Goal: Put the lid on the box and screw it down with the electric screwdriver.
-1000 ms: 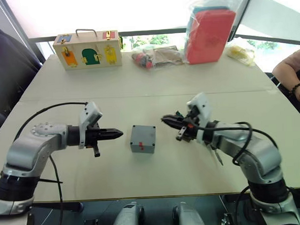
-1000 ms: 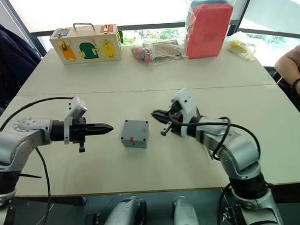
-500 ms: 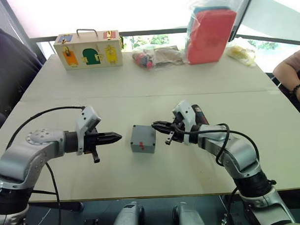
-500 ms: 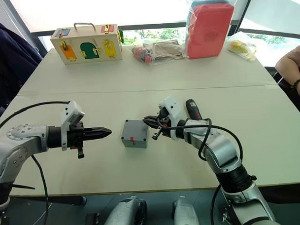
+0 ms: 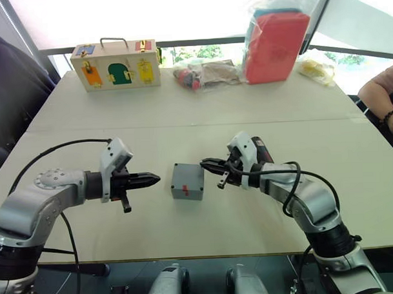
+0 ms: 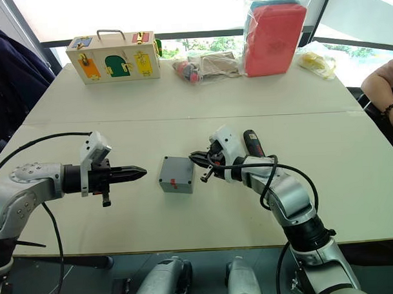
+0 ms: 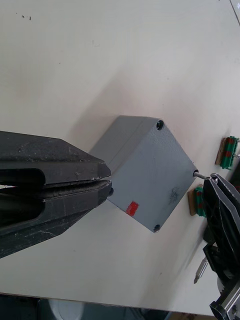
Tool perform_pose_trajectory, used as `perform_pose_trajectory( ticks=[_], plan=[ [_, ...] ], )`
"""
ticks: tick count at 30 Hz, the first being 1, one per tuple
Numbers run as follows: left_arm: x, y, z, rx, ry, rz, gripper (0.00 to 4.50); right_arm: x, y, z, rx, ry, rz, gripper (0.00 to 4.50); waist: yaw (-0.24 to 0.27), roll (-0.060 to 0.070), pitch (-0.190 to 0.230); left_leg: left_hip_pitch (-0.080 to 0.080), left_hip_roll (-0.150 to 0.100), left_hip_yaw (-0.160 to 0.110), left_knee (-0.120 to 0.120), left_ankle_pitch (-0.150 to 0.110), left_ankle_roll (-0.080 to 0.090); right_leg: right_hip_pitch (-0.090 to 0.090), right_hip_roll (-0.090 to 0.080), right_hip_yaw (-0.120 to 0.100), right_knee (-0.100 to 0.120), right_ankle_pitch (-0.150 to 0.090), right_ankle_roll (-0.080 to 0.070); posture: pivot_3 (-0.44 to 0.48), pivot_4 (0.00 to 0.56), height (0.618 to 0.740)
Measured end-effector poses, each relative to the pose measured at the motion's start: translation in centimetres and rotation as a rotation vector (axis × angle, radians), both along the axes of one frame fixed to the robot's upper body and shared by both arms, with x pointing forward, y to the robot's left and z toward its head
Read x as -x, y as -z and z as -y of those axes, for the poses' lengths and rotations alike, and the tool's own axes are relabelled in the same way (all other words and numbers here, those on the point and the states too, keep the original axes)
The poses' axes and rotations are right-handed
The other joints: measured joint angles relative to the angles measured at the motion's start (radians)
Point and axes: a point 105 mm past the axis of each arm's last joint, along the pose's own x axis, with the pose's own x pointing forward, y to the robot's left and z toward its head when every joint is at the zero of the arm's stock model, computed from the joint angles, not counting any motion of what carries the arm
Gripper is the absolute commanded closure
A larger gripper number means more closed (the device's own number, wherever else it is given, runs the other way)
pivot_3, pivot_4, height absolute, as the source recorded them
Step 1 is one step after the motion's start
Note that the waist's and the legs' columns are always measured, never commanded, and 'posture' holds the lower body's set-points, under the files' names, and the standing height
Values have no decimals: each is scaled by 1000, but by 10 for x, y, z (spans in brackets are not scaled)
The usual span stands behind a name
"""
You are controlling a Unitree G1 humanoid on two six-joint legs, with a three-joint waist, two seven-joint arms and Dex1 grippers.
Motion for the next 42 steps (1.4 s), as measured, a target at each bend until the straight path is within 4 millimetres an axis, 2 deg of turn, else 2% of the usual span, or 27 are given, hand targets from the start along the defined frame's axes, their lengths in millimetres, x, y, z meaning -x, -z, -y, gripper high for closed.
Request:
perform_pose_trajectory(
  ticks=[31,34,38,42],
  plan=[
    [-1,-1,1,8,1,21,4500,-4,6,3,11,14,-1,4374,0,0,0,0,0,0,0,0,0,0,0,0,0,0,0,0,150,740],
    [-2,-1,1,7,-5,22,4500,-4,6,3,12,13,-4,3583,0,0,0,0,0,0,0,0,0,0,0,0,0,0,0,0,150,740],
    [-2,-1,0,5,-11,24,4500,-6,10,5,16,15,-19,1835,0,0,0,0,0,0,0,0,0,0,0,0,0,0,0,0,150,740],
    [0,3,-1,5,-18,10,4500,-6,12,7,23,11,-22,530,-1,1,0,0,0,0,-1,0,0,0,0,0,0,0,0,0,150,740]
  ],
)
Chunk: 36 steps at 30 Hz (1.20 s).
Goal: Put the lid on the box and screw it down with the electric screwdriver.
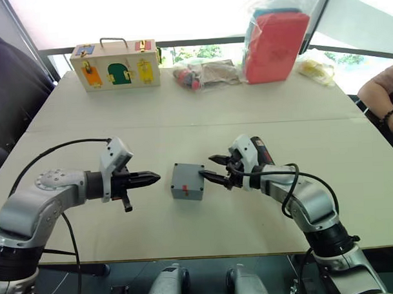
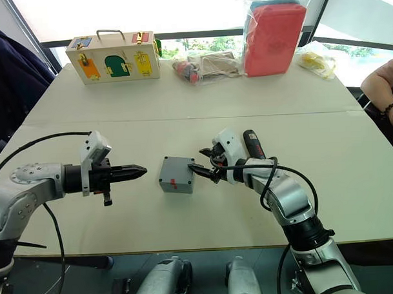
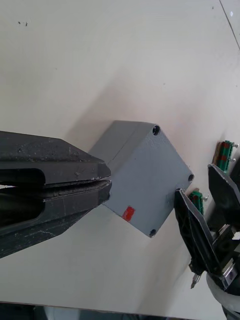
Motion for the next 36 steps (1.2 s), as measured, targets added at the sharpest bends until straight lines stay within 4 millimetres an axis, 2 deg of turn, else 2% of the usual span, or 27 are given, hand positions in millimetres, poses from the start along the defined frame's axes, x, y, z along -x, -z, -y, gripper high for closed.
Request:
perform_pose_trajectory(
  ticks=[1,2,12,21,24,29,32,36],
  plan=[
    [0,0,0,0,-1,-1,4500,0,0,1,5,-1,0,119,1,0,0,0,0,0,0,0,0,0,0,0,0,0,0,0,150,740],
    [0,0,0,1,-3,0,4500,0,0,2,6,0,1,55,1,0,0,0,0,0,0,0,0,0,0,0,0,0,0,0,150,740],
    [3,-15,10,42,49,26,4500,4,-17,13,0,3,21,55,2,1,1,0,0,0,0,0,0,0,0,0,0,0,0,0,150,740],
    [2,-27,19,57,111,45,4500,8,-23,18,0,-1,8,55,4,1,1,0,0,0,0,0,0,0,0,0,0,0,0,0,150,740],
    [-2,-33,23,56,150,57,4500,6,-32,33,13,23,11,55,4,1,1,0,0,0,0,0,0,1,0,0,0,0,0,0,150,740],
    [-2,-37,30,52,227,65,4500,3,-62,67,-2,122,3,55,4,1,2,0,0,0,-1,0,1,1,0,0,-1,0,0,0,150,740],
    [-4,-39,35,37,275,73,4500,6,-77,79,-18,158,-93,55,3,2,3,-1,1,0,-1,0,1,0,-2,1,-1,0,-2,0,150,740],
    [-4,-40,41,3,352,100,4500,7,-93,103,94,251,-194,55,3,3,3,-3,1,0,-1,0,1,-1,-3,0,-2,-1,-5,0,150,740]
  ],
)
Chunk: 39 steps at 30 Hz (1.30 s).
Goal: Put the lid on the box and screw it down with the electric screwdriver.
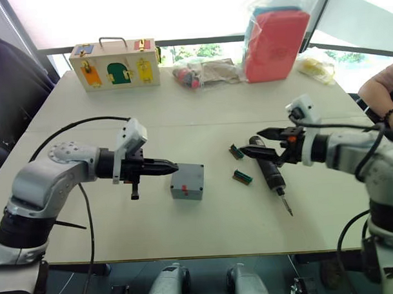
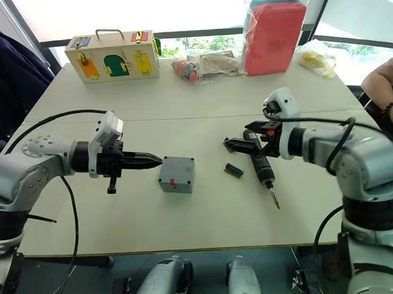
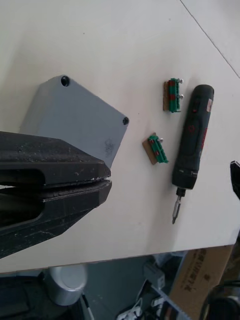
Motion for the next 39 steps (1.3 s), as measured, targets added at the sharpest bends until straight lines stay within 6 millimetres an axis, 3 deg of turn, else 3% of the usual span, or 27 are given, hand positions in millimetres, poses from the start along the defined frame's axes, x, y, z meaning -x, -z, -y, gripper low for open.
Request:
perform_pose_trajectory(
  ticks=[4,10,14,21,27,31,34,39],
  plan=[
    [5,6,13,-17,89,20,4500,-5,5,38,138,169,-183,55,-1,0,0,-3,0,0,0,-1,1,0,-1,-1,-4,1,-2,0,150,740],
    [5,15,25,-15,130,45,4500,-4,34,53,188,226,-436,55,-7,1,2,-4,0,1,0,-1,2,-1,-1,-1,-5,2,0,0,150,740],
    [4,17,25,-20,118,58,4500,-16,30,46,186,226,-484,55,-21,3,3,-4,0,1,0,-1,2,-1,0,-1,-5,3,2,0,150,740],
    [1,19,19,-19,73,56,4500,-22,61,29,195,203,-615,55,-22,4,4,-4,0,1,1,-1,2,-2,2,-1,-4,3,2,0,150,740],
    [3,24,17,-9,23,44,4500,-27,68,29,242,227,-641,55,-22,3,4,-4,0,1,1,-1,2,-2,2,-1,-3,3,2,0,150,740],
    [7,27,19,17,-11,32,4500,-25,85,32,331,202,-682,55,-23,4,4,-4,0,1,1,-1,2,-2,3,-2,-2,3,3,0,150,740],
    [10,31,21,31,-32,15,4500,-27,87,31,377,170,-673,716,-24,3,4,-3,0,1,2,0,1,-2,3,-2,-1,3,3,0,150,740],
    [13,30,21,50,-67,19,4500,-25,93,42,499,101,-625,2292,-20,2,4,-3,0,1,2,0,1,-1,3,-2,-1,3,3,0,150,740]
  ],
)
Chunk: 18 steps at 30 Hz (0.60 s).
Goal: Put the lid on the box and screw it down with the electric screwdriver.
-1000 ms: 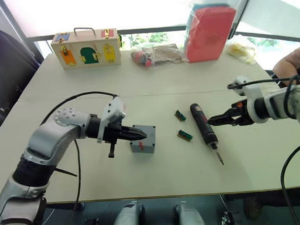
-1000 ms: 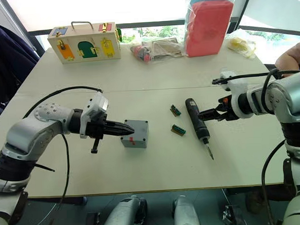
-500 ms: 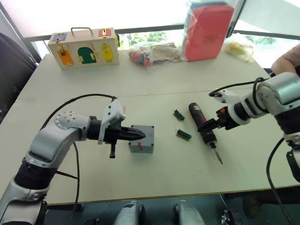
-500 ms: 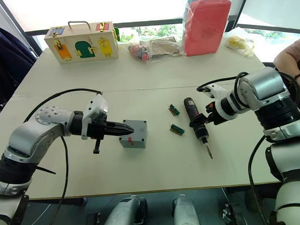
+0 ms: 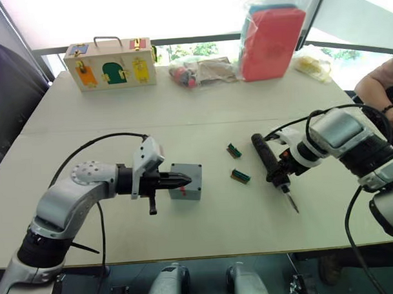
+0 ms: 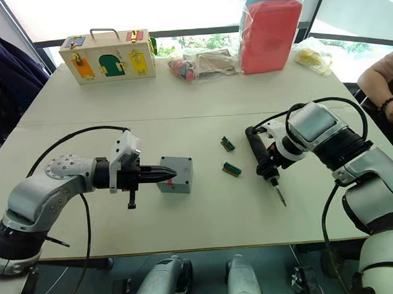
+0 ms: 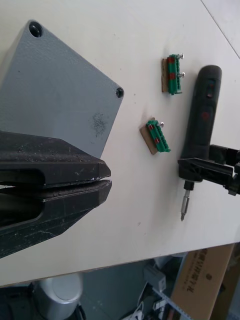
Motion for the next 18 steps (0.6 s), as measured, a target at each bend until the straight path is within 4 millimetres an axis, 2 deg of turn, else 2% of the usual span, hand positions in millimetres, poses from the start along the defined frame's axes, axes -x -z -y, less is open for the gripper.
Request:
perform_pose_trajectory(
  ticks=[1,4,6,10,14,18],
  plan=[
    [1,1,0,1,-2,-4,4500,2,1,1,3,-14,0,2670,1,0,0,0,0,0,0,0,0,0,0,0,0,0,0,0,150,740],
    [1,4,-1,4,-16,-13,4500,6,3,7,-11,-5,4,2706,8,-1,0,0,0,-1,0,0,0,1,0,0,0,0,0,0,150,740],
    [-1,2,-3,7,-28,-6,4500,3,2,11,-42,59,14,2706,15,-2,-1,0,0,-1,0,0,-1,1,0,0,0,0,0,0,150,740],
    [-8,-2,-13,19,-69,-1,4500,-17,-5,12,-130,220,102,2707,15,-2,-1,0,0,0,0,1,-2,0,0,1,1,1,-2,0,150,740],
    [-14,-8,-28,35,-95,-19,4500,-36,-43,12,-219,331,314,2707,20,1,1,-10,0,1,-2,8,-13,-15,1,1,4,1,-2,0,150,740],
    [-21,-15,-37,38,-97,-41,4500,-50,-95,-15,-424,313,630,2707,16,2,1,-16,2,1,-1,10,-15,-20,3,1,6,1,-2,0,150,740]
  ],
)
